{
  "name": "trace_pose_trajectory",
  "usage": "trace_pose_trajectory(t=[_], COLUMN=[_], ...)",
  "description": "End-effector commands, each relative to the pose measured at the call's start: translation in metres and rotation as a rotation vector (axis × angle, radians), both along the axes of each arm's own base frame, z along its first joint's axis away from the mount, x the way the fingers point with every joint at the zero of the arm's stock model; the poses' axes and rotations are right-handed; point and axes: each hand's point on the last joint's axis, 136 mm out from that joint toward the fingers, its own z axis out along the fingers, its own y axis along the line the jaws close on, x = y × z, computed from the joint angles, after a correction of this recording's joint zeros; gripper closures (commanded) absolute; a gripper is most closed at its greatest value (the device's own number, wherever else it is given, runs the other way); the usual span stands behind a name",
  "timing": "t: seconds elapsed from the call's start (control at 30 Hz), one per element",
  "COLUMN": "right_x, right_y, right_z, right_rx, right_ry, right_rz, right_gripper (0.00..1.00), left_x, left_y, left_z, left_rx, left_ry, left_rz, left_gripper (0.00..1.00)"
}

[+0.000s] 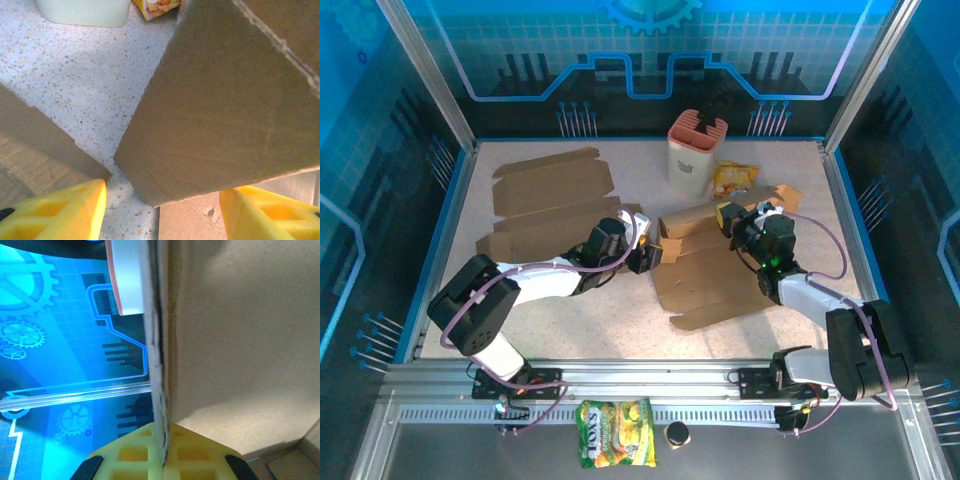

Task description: Fold the paper box

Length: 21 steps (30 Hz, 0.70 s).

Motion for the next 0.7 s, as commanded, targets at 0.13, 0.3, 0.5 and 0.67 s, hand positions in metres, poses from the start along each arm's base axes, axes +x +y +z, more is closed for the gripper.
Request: trace_pose_trajectory(t=[0.13,0.3,0.5,0.67], right_x=[-0.014,-0.017,-0.013,-0.013], right_y=[0.013,0.01,0.011,0.01], right_z=[-0.019,-0.033,-0.034,-0.039], right_rx=[-0.032,-0.045,-0.049,-0.06], right_ry=[-0.01,0.009,0.006,0.019], right_rz=[0.042,0.025,0.024,0.0], right_gripper=[1.0,1.0,1.0,1.0], left_x=[0.01,0.015,0.016,0.017], left_y=[-0.003,0.001,0.005,0.0], left_z=[-0.007,-0.012,-0.009,-0.002], left_rx=[0.018,0.04,0.046,0.026], left_ry=[-0.032,-0.049,-0.06,-0.07], left_rz=[0.041,0.092,0.109,0.103], left_gripper=[0.37,0.35,0.35,0.34])
